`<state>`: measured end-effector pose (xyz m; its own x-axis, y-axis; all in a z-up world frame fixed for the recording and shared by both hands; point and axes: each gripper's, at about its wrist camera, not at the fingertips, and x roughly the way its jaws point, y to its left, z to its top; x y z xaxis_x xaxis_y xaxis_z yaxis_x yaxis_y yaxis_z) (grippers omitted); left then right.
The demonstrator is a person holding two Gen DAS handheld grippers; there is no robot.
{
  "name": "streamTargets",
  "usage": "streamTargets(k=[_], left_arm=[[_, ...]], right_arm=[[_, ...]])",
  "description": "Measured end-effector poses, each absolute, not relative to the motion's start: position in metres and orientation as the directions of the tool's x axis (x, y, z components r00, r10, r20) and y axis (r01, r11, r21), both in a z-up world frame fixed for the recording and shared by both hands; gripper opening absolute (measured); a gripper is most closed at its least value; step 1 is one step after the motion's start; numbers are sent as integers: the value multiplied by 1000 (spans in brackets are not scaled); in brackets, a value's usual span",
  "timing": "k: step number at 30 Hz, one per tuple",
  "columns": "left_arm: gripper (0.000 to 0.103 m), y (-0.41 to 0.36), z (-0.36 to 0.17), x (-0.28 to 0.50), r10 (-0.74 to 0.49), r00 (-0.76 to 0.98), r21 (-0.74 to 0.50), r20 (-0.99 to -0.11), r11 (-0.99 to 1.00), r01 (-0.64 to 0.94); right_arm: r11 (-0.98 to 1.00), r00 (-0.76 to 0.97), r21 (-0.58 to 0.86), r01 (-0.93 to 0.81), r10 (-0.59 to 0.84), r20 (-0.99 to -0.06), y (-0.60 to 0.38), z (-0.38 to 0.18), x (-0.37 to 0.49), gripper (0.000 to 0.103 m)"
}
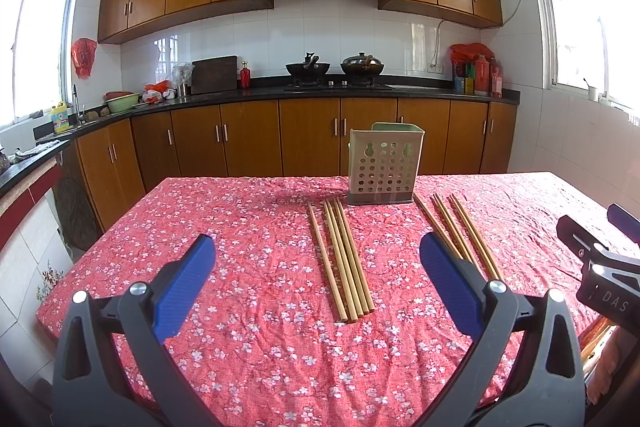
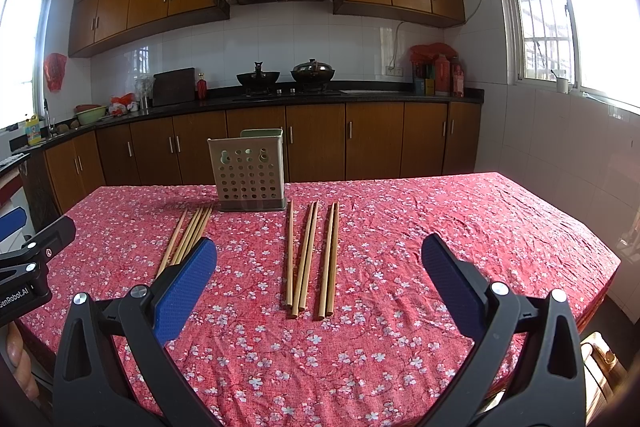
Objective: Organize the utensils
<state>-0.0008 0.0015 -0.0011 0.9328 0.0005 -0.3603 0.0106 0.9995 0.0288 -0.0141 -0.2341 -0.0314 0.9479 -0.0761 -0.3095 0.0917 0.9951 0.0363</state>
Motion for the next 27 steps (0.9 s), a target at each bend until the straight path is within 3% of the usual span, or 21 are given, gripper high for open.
streamTargets(k=[7, 14, 17, 21, 27], left_arm=[[99, 0, -8, 9, 13, 924, 16, -382, 1000, -7], [99, 16, -25, 43, 54, 886, 7, -460, 998, -58], [99, 23, -30, 60, 66, 865, 7, -497, 997, -72], [98, 28, -41, 83, 83, 832, 17, -548, 996, -88], [80, 31, -61, 113, 71, 774, 11, -630, 996, -83]], right_arm=[[994, 937, 64, 90, -63, -345, -243, -37, -3, 101], [984, 873, 102, 144, -77, -482, -274, -57, 36, 99], [982, 824, 95, 160, -80, -562, -279, -67, 61, 83], [980, 741, 130, 154, -27, -671, -282, -89, 97, 55], [975, 660, 177, 132, 47, -749, -279, -111, 130, 29]])
